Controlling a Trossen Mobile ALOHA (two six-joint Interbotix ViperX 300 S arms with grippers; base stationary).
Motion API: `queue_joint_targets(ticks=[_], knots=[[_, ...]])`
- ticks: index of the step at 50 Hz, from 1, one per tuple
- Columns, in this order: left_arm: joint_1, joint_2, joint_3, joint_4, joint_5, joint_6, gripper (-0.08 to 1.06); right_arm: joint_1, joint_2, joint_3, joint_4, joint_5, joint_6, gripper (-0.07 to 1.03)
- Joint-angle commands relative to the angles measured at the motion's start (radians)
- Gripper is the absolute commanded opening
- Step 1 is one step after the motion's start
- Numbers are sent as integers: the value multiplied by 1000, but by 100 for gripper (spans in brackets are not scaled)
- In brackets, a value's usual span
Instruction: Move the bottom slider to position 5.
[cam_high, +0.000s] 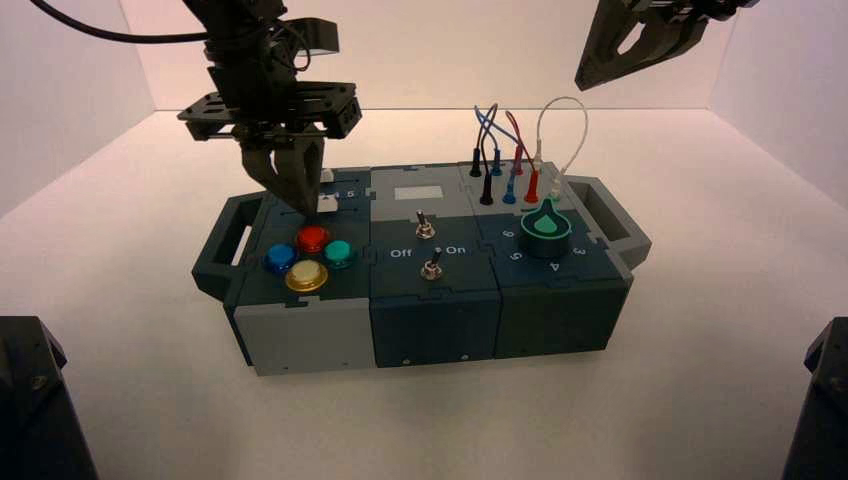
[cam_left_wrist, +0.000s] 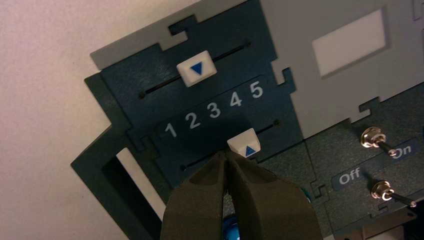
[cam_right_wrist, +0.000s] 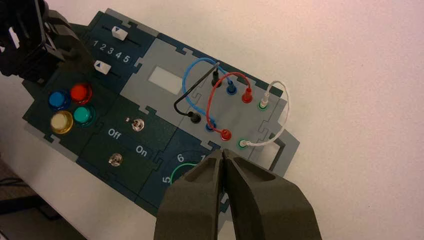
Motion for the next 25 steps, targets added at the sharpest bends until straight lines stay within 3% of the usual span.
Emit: queue_joint_targets(ticks=[1, 25], knots=[[-12, -12, -29, -3, -14, -8, -3, 5, -6, -34, 3, -8, 2, -2], [-14, -5, -58, -3, -14, -6, -3, 5, -6, -34, 5, -8, 2, -2]])
